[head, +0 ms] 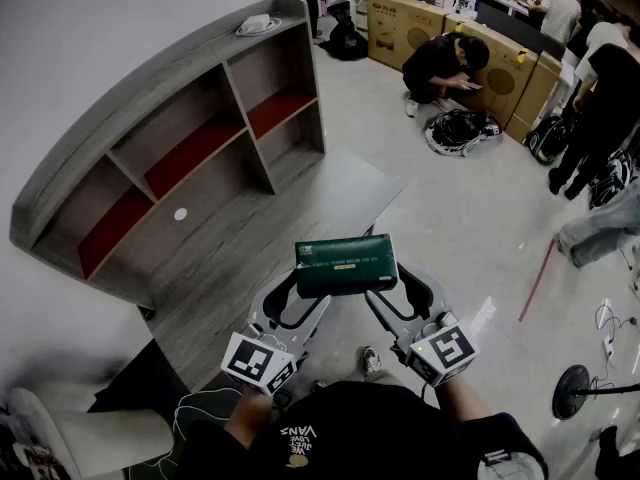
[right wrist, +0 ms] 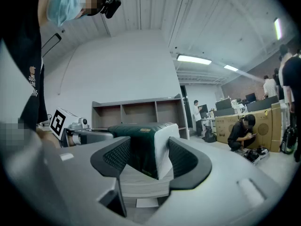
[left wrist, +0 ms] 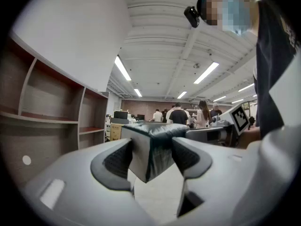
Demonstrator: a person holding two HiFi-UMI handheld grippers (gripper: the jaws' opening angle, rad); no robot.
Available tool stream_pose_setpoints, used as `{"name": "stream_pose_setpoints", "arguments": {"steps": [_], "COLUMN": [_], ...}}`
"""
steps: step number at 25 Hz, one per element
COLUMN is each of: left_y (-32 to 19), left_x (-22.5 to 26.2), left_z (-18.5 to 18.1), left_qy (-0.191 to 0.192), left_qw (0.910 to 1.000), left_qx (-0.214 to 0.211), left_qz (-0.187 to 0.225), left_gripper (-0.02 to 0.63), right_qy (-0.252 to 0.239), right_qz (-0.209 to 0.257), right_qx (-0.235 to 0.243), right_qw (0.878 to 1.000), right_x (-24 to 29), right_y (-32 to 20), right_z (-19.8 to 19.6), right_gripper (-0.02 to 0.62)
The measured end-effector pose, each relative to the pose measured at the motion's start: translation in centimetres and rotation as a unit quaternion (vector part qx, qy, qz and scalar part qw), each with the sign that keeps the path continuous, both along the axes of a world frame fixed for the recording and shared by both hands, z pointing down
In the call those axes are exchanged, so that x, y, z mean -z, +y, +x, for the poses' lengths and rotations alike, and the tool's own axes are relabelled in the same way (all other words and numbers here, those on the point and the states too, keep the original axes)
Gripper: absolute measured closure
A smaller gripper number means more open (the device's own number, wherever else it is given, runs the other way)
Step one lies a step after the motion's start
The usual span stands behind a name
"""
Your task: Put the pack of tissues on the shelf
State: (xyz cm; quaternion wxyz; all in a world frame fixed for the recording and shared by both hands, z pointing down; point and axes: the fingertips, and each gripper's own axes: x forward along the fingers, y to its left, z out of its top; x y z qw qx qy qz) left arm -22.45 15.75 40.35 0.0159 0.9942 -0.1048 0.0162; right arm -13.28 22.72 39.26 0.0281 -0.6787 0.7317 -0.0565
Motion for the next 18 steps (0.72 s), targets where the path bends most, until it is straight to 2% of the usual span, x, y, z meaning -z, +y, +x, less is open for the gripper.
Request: {"name": "stream_pose_setpoints", "arguments": {"steps": [15, 18], "left_y": [-0.6, -0.6], "left_x": [-1.2, -1.3], "left_z": [0.1, 2.5], "left_qy": [0.023, 0.025], "left_qw": [0.9997, 0.9994], "left_qx": [0.008, 0.022], "left_qz": [-0.006, -0.006], "left_gripper": [0.316, 0.316], "right_qy": [0.005, 0.004], "right_qz": [0.014, 0.015], "right_qx": [0.011, 0.022], "right_qw": [1.000, 1.000], "right_x": [-0.8, -1.0], "right_y": [-0.7, -1.0], "right_z": [0.1, 2.9], "right_gripper": [0.337, 0.337]}}
